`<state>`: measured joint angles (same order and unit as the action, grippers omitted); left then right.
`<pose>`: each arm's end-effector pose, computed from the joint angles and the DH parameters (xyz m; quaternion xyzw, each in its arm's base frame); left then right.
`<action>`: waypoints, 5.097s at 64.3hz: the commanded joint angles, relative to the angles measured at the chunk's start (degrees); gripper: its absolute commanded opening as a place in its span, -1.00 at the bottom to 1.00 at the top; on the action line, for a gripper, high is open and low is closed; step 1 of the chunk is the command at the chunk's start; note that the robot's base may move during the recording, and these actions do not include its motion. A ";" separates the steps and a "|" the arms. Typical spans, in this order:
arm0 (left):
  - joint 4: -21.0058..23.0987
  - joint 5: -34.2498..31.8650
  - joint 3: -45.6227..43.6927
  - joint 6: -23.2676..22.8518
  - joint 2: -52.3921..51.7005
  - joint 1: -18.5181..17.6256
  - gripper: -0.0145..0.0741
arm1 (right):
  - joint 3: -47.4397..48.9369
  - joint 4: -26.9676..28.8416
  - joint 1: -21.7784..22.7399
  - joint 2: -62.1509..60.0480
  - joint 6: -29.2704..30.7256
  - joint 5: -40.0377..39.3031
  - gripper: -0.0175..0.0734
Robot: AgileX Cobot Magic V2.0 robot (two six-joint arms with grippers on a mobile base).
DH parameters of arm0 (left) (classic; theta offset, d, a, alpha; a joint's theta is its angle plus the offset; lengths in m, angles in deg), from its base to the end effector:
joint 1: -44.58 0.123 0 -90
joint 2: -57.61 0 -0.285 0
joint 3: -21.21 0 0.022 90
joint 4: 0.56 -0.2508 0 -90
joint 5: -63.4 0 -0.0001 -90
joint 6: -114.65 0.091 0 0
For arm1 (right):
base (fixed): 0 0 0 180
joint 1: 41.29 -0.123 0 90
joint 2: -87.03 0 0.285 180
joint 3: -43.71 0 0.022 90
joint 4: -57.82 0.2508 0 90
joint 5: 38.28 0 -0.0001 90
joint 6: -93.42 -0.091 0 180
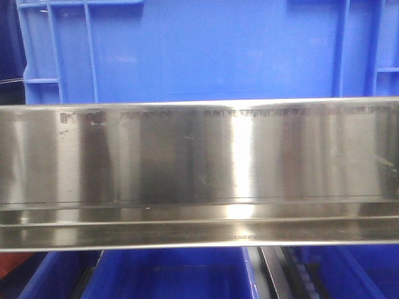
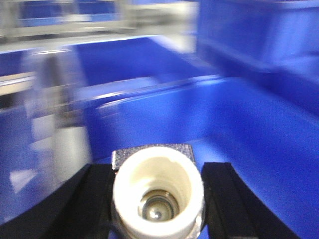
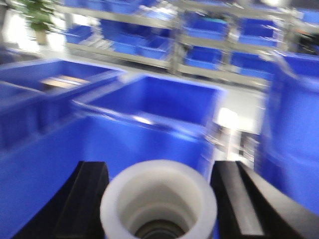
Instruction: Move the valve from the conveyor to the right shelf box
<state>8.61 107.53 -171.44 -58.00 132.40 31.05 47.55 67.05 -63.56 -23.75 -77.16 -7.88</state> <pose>0.2151 -0.0621 0.5098 0.1322 0.7866 -0.1111 0.5929 0.1897 0.0857 0.5052 -0.1786 0.7180 0.1511 0.6556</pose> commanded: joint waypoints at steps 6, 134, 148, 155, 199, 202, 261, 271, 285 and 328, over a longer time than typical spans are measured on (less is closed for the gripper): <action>0.42 -1.40 -8.42 0.04 9.51 -9.52 -0.92 | 5.23 0.08 -4.95 6.52 0.29 -3.84 -0.95; -15.33 -19.40 24.59 -6.53 -17.67 -14.15 -0.92 | -31.42 -0.28 1.08 -24.52 0.19 -8.28 -0.97; -12.62 -31.48 44.18 -6.53 -32.21 -14.15 -0.92 | -44.51 -0.28 1.08 -35.50 0.19 -10.39 -0.97; -11.07 -32.98 51.05 -6.53 -37.60 -14.15 -0.92 | -48.78 -0.28 1.08 -39.76 0.19 -10.39 -0.97; -10.79 -33.44 56.49 -6.53 -46.42 -14.15 -0.92 | -51.56 -0.28 1.08 -43.40 0.19 -9.49 -0.97; -10.79 -33.44 56.49 -6.53 -46.42 -14.15 -0.92 | -51.56 -0.28 1.08 -43.40 0.19 -9.49 -0.97; -4.24 -43.58 88.49 -6.53 -67.01 13.20 -0.92 | -51.56 -0.28 1.08 -43.40 0.19 -9.62 -0.97; -4.24 -45.37 89.87 -6.53 -67.01 14.47 -0.92 | -51.56 -0.28 1.08 -43.40 0.19 -9.74 -0.97; -4.24 -45.61 89.87 -6.53 -67.01 14.53 -0.92 | -51.56 -0.28 1.08 -43.40 0.19 -9.88 -0.97; -4.24 -45.61 89.87 -6.53 -67.01 14.53 -0.92 | -51.56 -0.28 1.08 -43.40 0.19 -9.88 -0.97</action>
<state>4.00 63.10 -81.52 -64.12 65.70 45.24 -3.90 67.05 -62.74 -66.92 -77.16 -16.56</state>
